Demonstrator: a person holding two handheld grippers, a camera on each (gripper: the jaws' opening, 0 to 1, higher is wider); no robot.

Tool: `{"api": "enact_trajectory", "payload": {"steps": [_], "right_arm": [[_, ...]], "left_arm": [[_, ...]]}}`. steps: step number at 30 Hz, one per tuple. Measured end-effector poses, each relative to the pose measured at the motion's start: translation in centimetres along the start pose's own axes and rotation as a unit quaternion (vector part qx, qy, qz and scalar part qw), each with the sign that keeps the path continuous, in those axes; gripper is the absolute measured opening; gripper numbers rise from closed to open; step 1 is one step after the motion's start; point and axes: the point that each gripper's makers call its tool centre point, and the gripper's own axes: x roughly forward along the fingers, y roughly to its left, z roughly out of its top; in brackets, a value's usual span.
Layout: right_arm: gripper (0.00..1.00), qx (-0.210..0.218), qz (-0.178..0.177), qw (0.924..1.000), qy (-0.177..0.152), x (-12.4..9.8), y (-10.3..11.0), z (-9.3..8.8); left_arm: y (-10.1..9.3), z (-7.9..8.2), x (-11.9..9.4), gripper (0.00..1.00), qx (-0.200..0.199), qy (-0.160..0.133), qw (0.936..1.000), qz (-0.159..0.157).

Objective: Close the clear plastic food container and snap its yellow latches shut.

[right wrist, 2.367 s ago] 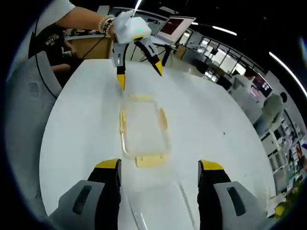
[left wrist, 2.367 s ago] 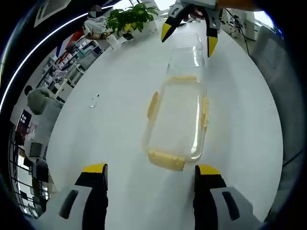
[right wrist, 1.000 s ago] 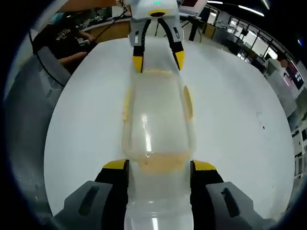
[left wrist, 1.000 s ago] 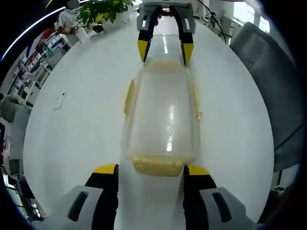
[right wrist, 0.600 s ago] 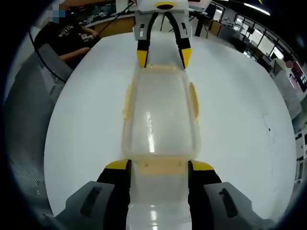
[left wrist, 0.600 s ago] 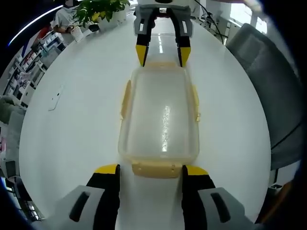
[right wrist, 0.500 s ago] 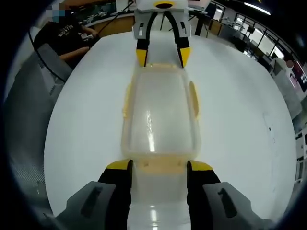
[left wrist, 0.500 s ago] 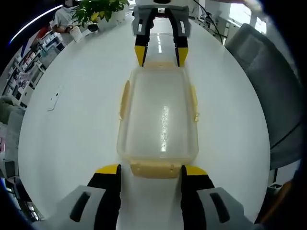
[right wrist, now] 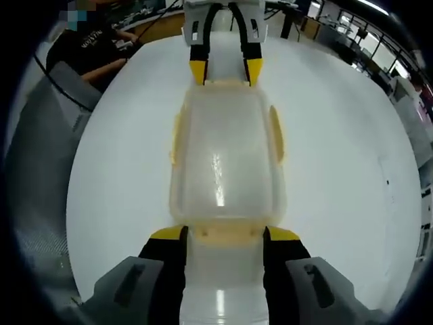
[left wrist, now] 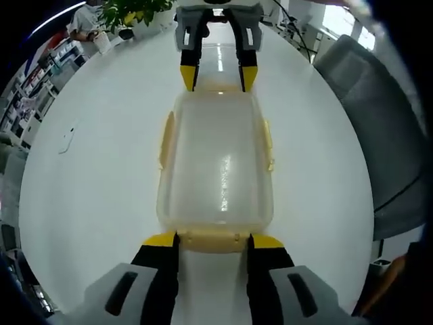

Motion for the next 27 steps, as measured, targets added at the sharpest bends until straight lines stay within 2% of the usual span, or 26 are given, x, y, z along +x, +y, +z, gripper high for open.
{"api": "enact_trajectory", "payload": {"steps": [3,4,9,17,23,27], "right_arm": [[0.43,-0.003,0.002,1.0000,0.004,0.00,-0.04,-0.08],[0.43,-0.003,0.003,1.0000,0.002,0.02,-0.17,-0.11],[0.43,-0.005,0.004,1.0000,0.003,0.12,-0.15,-0.12],[0.43,-0.002,0.004,1.0000,0.007,0.25,-0.29,-0.15],[0.37,0.000,0.006,0.9999,-0.012,0.14,-0.80,-0.30],[0.37,-0.002,0.004,1.0000,0.006,0.33,-0.65,-0.13]], "left_arm": [[0.10,-0.14,0.09,0.34,-0.013,-0.007,0.9998,-0.013],[0.09,0.00,0.12,0.34,-0.003,-0.009,0.9999,-0.013],[-0.03,-0.03,0.21,0.34,-0.003,0.009,0.9999,-0.013],[0.08,-0.16,0.28,0.34,-0.004,0.015,0.9998,-0.014],[0.19,-0.19,0.41,0.34,-0.006,0.035,0.9993,-0.014],[0.18,-0.24,0.43,0.34,-0.002,0.044,0.9989,-0.014]]}}
